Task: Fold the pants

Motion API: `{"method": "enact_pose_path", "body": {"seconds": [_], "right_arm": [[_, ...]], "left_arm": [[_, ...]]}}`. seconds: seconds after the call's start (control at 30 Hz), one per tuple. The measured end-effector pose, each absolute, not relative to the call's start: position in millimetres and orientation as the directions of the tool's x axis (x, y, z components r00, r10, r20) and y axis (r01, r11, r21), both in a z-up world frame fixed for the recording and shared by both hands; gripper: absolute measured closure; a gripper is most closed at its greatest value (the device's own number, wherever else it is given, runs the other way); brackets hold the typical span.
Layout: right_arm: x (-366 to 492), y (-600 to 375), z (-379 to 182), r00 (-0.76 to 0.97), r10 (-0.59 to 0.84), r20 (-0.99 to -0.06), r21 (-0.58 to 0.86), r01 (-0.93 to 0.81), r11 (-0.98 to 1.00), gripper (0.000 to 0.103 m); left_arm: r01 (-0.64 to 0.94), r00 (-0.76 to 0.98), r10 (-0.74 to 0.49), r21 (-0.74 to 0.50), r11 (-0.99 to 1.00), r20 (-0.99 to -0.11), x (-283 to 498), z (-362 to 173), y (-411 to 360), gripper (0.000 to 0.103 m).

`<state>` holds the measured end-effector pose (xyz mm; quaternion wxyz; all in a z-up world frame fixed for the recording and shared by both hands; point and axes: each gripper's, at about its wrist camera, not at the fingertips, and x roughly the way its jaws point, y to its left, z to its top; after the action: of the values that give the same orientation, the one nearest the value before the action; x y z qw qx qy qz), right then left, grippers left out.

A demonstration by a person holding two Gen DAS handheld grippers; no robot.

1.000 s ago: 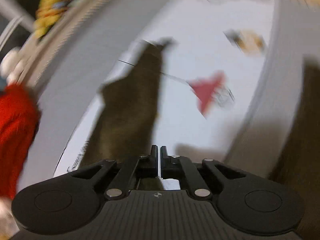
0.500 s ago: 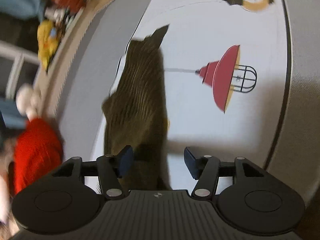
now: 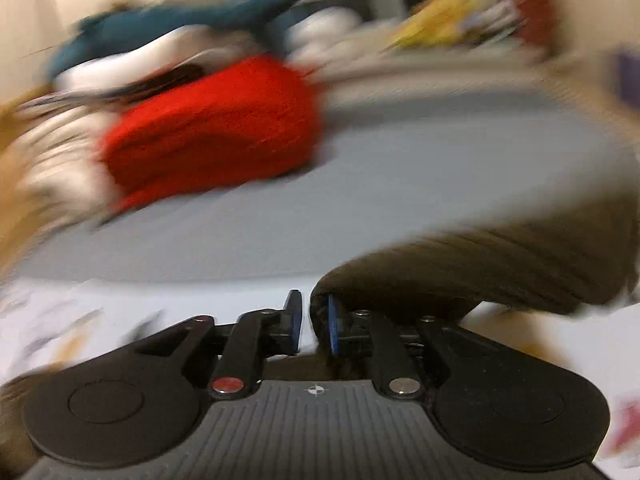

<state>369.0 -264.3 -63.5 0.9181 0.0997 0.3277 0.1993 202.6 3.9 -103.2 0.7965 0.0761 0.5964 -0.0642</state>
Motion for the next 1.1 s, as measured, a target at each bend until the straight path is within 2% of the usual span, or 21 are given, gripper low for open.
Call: {"method": "enact_pose_path", "body": {"seconds": [0.03, 0.07, 0.17, 0.27, 0.3, 0.37, 0.43, 0.57, 0.6, 0.7, 0.73, 0.87, 0.93, 1.0, 1.07, 1.1], "right_arm": [[370, -266, -69, 0.706, 0.418, -0.572, 0.335, -0.264, 0.905, 0.082], [373, -276, -76, 0.712, 0.387, -0.586, 0.373, -0.187, 0.909, 0.079], [378, -333, -98, 0.758, 0.322, -0.567, 0.577, 0.087, 0.812, 0.076], [376, -365, -111, 0.768, 0.252, -0.588, 0.611, 0.218, 0.761, 0.073], [376, -369, -114, 0.758, 0.263, -0.597, 0.608, 0.214, 0.764, 0.072], [380, -368, -120, 0.73, 0.317, -0.605, 0.612, 0.171, 0.772, 0.063], [385, -361, -123, 0.709, 0.353, -0.611, 0.609, 0.136, 0.782, 0.049], [388, -331, -128, 0.673, 0.323, -0.665, 0.508, 0.091, 0.857, 0.048], [389, -326, -128, 0.665, 0.309, -0.679, 0.483, 0.088, 0.871, 0.049], [385, -317, -133, 0.64, 0.313, -0.702, 0.453, 0.063, 0.889, 0.088], [384, -315, -130, 0.647, 0.295, -0.703, 0.43, 0.057, 0.901, 0.092], [372, -317, -93, 0.719, 0.287, -0.632, 0.434, 0.022, 0.9, 0.096], [352, -336, -65, 0.8, 0.197, -0.567, 0.453, 0.103, 0.886, 0.097], [319, -371, -37, 0.858, -0.051, -0.511, 0.465, 0.326, 0.823, 0.097], [282, -399, -39, 0.76, -0.29, -0.582, 0.417, 0.585, 0.695, 0.1], [270, -409, -49, 0.684, -0.355, -0.637, 0.359, 0.671, 0.649, 0.102]], "left_arm": [[0.193, 0.281, -0.01, 0.046, 0.98, -0.96, 202, -103, 3, 0.094], [0.193, 0.282, -0.01, 0.047, 0.98, -0.959, 202, -104, 3, 0.094], [0.189, 0.283, -0.014, 0.042, 0.981, -0.959, 201, -104, 4, 0.094], [0.187, 0.281, -0.017, 0.037, 0.982, -0.96, 202, -104, 5, 0.094], [0.187, 0.28, -0.017, 0.037, 0.982, -0.96, 202, -104, 5, 0.094], [0.187, 0.28, -0.016, 0.038, 0.982, -0.96, 202, -104, 4, 0.094], [0.186, 0.281, -0.017, 0.037, 0.982, -0.96, 202, -104, 4, 0.094], [0.186, 0.283, -0.021, 0.034, 0.982, -0.959, 202, -105, 5, 0.093], [0.188, 0.283, -0.021, 0.034, 0.982, -0.959, 202, -105, 5, 0.093], [0.193, 0.284, -0.018, 0.039, 0.981, -0.959, 201, -105, 4, 0.094], [0.192, 0.283, -0.017, 0.039, 0.981, -0.959, 202, -105, 4, 0.094], [0.183, 0.288, -0.018, 0.037, 0.982, -0.958, 203, -105, 3, 0.094], [0.192, 0.292, -0.025, 0.034, 0.981, -0.956, 202, -106, 2, 0.095], [0.214, 0.297, -0.058, 0.007, 0.977, -0.953, 201, -104, -1, 0.095], [0.225, 0.293, -0.027, 0.041, 0.974, -0.956, 200, -105, -4, 0.095], [0.225, 0.291, -0.023, 0.045, 0.973, -0.957, 200, -107, -3, 0.095]]}}
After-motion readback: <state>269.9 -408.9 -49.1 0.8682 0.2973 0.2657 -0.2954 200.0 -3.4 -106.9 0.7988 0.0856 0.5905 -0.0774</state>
